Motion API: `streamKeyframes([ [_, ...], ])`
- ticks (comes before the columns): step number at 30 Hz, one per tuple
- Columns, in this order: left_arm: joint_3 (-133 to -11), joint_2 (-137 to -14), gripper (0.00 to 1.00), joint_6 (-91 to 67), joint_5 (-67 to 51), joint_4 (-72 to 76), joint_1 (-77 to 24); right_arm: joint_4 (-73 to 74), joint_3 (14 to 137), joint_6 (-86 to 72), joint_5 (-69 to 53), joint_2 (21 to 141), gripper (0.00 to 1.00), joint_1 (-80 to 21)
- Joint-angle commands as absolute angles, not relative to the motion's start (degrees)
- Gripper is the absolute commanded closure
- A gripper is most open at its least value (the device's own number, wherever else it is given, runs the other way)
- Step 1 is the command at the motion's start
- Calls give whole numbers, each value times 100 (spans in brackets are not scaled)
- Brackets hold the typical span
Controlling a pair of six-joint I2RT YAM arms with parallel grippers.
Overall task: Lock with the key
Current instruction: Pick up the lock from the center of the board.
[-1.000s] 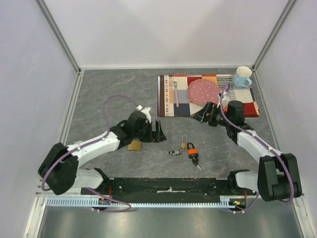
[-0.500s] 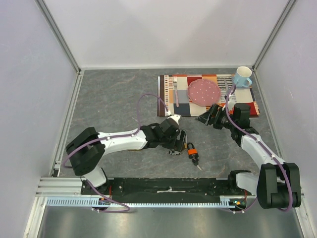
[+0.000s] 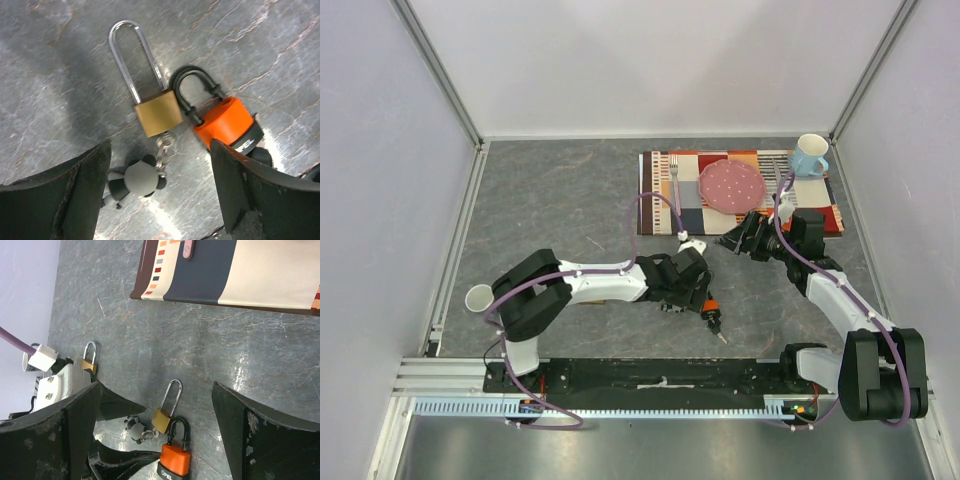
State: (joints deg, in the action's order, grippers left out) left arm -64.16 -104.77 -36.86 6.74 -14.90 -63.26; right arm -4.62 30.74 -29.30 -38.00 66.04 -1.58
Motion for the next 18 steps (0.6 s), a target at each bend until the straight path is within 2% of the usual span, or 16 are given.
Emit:
streamKeyframes([
  [1,-6985,-10880,16,-3674,1168,-1792,-6513,-501,3173,-2944,-3955,6486,2,-123],
  [5,-7190,-11144,17,-3735,1678,-2162,-6609,-492,3208,-2918,-3955,6486,2,-132],
  [18,-6908,-10907,25,-3824,1969,-1811,-6609,-475,3190,-2883,-3929,6522,2,-132],
])
